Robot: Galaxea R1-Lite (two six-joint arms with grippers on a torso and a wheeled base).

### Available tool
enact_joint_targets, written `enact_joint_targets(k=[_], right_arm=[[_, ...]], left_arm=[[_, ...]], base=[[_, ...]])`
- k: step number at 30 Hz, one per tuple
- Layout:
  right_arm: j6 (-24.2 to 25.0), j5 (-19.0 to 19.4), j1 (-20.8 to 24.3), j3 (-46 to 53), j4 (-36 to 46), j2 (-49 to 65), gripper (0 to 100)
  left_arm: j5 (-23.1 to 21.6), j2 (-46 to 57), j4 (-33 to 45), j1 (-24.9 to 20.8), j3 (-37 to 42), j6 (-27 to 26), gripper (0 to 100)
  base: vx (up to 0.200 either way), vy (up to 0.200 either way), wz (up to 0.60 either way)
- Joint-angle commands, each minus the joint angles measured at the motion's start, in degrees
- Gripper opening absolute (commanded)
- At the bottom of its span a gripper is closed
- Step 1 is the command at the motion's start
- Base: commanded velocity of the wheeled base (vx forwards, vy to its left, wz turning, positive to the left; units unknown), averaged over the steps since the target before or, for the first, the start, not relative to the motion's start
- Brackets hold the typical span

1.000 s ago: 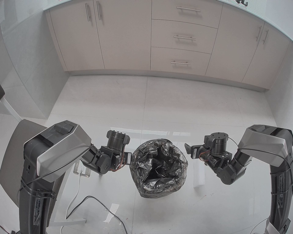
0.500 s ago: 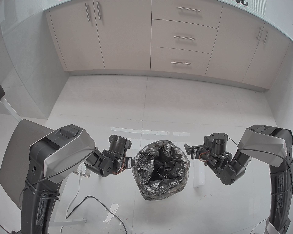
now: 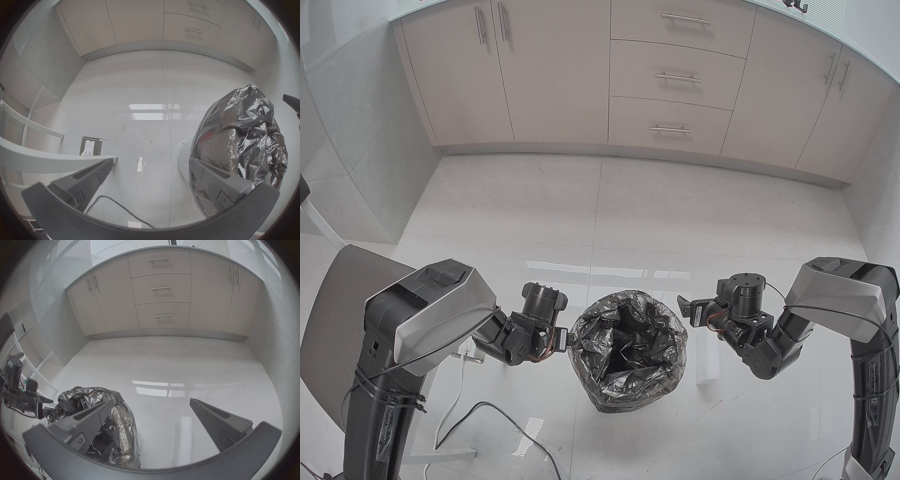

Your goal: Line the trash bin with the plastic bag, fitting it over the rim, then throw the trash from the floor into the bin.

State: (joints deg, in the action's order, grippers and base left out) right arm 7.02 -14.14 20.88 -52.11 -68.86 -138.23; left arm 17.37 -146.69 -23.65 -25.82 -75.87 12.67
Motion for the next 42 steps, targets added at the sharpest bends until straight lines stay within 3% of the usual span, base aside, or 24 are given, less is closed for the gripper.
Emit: enact_joint_targets(k=[1, 17, 24, 31, 35, 42], right_arm=[[0.0, 0.0, 0.0, 0.0, 0.0, 0.1, 100], [0.0, 0.0, 0.0, 0.0, -0.1, 0.1, 100], [0.0, 0.0, 0.1, 0.0, -0.1, 0.0, 100], [0.0, 0.0, 0.1, 0.0, -0.1, 0.0, 100], [0.0, 0.0, 0.2, 0.1, -0.1, 0.0, 100], [0.0, 0.0, 0.4, 0.2, -0.1, 0.0, 100]], left_arm=[[0.0, -0.1, -0.1, 0.0, 0.3, 0.1, 100], [0.0, 12.8, -0.6, -1.2, 7.9, 3.1, 100], [-0.1, 16.8, -1.2, -4.5, 9.1, 7.0, 100], [-0.9, 14.5, -8.6, -8.5, 5.5, 11.9, 100], [-3.0, 13.1, -8.5, -10.4, 2.4, 13.8, 100], [-2.9, 5.7, -8.2, -11.7, -4.6, 13.9, 100]], base=[[0.000, 0.000, 0.00], [0.000, 0.000, 0.00], [0.000, 0.000, 0.00], [0.000, 0.000, 0.00], [0.000, 0.000, 0.00], [0.000, 0.000, 0.00]])
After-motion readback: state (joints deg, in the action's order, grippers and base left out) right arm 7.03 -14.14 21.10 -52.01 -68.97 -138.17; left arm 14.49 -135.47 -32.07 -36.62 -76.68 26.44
